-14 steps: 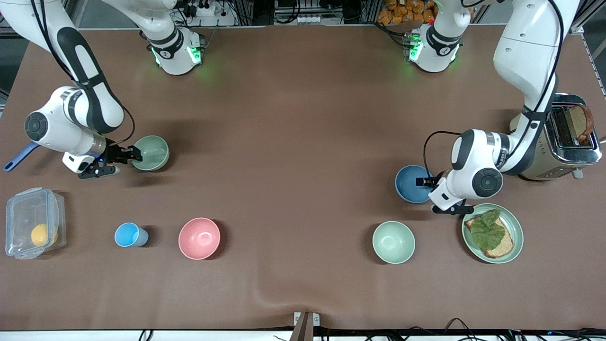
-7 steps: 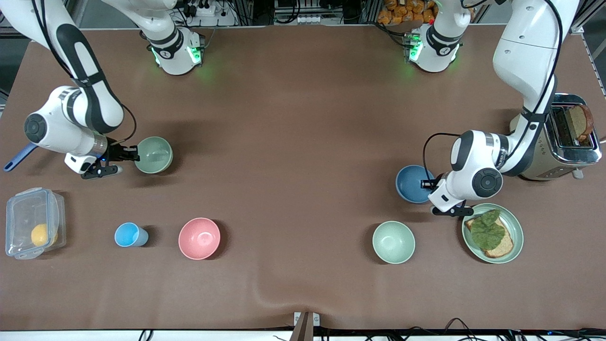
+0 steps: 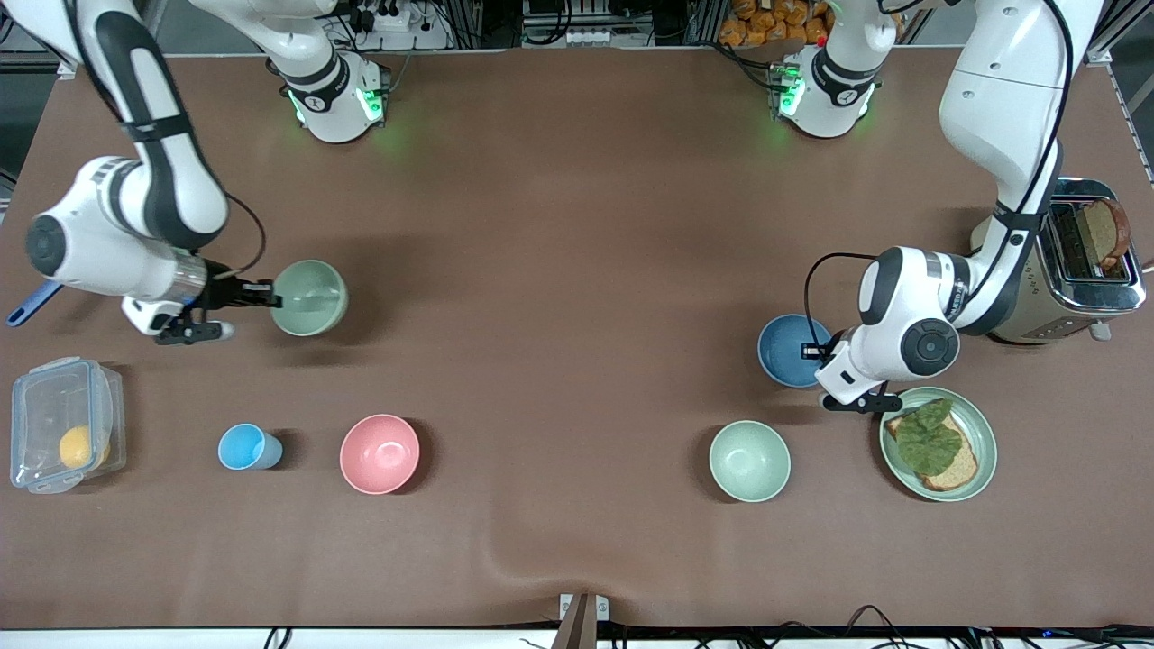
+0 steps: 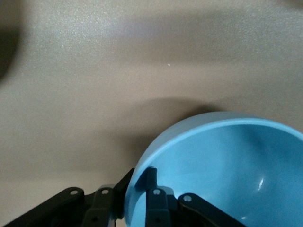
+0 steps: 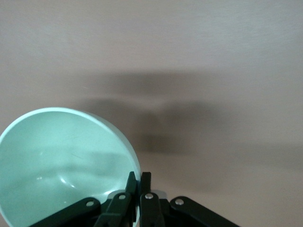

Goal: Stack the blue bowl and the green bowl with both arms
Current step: 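Lift the blue bowl with the left gripper while the right gripper carries the green bowl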

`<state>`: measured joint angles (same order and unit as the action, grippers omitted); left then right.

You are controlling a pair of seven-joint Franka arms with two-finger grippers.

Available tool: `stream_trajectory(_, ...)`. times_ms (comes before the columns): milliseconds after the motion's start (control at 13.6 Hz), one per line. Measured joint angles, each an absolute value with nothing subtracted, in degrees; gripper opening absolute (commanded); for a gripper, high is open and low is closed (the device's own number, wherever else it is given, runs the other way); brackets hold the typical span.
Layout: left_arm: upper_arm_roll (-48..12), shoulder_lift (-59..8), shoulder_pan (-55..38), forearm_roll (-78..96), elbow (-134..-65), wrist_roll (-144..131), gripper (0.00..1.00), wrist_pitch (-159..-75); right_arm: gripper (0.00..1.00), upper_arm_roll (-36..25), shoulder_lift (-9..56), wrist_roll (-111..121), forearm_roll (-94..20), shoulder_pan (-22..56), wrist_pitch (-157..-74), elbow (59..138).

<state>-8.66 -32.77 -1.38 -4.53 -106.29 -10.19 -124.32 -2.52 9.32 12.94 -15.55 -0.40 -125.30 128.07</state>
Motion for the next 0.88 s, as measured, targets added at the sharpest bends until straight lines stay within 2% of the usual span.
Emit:
stream_trajectory(442,-8.5,-27.11,-0.91,-2.7,-105.14,-10.21,0.0,-123.49,0.0,-2.05,8.08,-14.53,-15.75,15.67,-130.59,128.13)
stream_trajectory(885,-9.4,-15.88,-1.16,10.69,-105.17,-11.04,0.0,-114.38,0.0,-2.0,8.57,-38.45,-15.78,29.73,-136.49,128.55)
